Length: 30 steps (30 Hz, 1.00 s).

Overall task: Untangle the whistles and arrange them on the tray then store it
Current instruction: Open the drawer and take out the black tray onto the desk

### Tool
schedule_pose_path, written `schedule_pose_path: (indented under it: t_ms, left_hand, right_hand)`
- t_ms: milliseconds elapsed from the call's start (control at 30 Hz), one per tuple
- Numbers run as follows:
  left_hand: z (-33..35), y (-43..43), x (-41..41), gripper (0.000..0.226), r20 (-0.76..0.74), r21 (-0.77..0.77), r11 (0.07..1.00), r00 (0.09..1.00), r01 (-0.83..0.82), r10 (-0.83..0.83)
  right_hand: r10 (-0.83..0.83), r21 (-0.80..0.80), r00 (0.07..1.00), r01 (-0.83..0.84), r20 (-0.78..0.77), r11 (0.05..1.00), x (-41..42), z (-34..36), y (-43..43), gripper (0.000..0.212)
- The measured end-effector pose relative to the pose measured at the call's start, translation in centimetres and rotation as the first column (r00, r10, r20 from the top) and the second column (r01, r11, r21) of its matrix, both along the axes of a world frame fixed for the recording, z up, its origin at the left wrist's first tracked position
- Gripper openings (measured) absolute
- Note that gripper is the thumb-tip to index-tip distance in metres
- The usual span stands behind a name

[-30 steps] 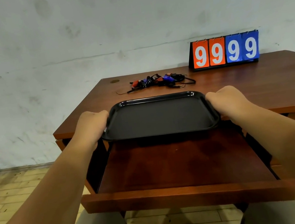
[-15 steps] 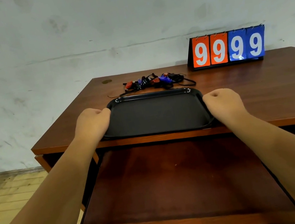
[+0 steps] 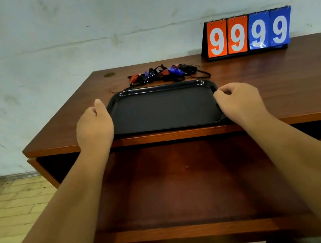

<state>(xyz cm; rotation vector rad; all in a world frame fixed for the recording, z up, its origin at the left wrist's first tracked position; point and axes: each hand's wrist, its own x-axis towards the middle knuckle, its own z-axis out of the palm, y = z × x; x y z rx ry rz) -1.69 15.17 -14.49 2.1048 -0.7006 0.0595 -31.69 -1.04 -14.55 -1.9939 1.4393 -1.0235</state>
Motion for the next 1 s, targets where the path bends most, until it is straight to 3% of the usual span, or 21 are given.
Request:
schedule_pose_path:
  t_ms: [133,233,400,467,600,733,800,867,933,1000]
  left_hand:
    - [0.6,0.5,0.1,0.062,-0.023,0.032,0.998,0.999,0.046,-0.045]
    - [1.0,1.7,0.5,0.052,-0.061,0.020,0.992,0.991,0.122,-0.120]
    - [0.5,5.8,-0.8,0.049,-0.046,0.010,0.976,0.975,0.217,-0.217]
    - [-0.1,7.7,-1.4,0.052,-0.048,-0.003,0.972,0.971,0.233,-0.233]
    - [-0.6,11.7,-2.4,0.057,0.068,0.115,0.941,0.942,0.319,-0.328]
    - [-1.4,14.8,-4.4,0.056,0.075,0.113,0.908,0.908,0.403,-0.412]
    - [-2.3,15.8,-5.1,0.061,0.022,0.203,0.831,0.846,0.518,-0.533]
    - [-2.9,16.8,-6.2,0.072,-0.061,0.392,0.658,0.732,0.643,-0.678]
    - [-3.7,17.1,-6.8,0.087,-0.131,0.543,0.490,0.645,0.682,-0.753]
    - [-4.4,17.1,-7.3,0.098,-0.133,0.613,0.419,0.611,0.669,-0.780]
  right_hand:
    - [0.005,0.014,1.000,-0.004,-0.013,1.000,0.1,0.3,0.5,0.029]
    - [-0.004,0.001,1.000,0.004,0.004,1.000,-0.1,0.5,1.1,0.034]
    - [-0.017,0.031,0.993,0.014,0.117,0.999,-0.8,0.7,3.0,0.045]
    - [-0.020,0.006,0.989,0.019,0.146,1.000,-1.4,0.5,4.1,0.045]
    - [-0.001,-0.035,0.987,0.007,0.160,0.999,-3.0,-0.1,6.5,0.034]
    - [0.173,-0.218,0.984,-0.159,0.048,0.963,-4.3,-1.6,10.0,0.031]
    - [0.321,-0.266,0.946,-0.319,-0.037,0.910,-4.6,-2.5,11.9,0.033]
    - [0.434,-0.233,0.882,-0.469,-0.185,0.852,-5.1,-3.4,14.1,0.036]
    - [0.517,-0.109,0.788,-0.577,-0.333,0.809,-5.6,-3.6,16.1,0.040]
    - [0.576,0.040,0.690,-0.626,-0.438,0.779,-6.1,-3.6,17.1,0.055]
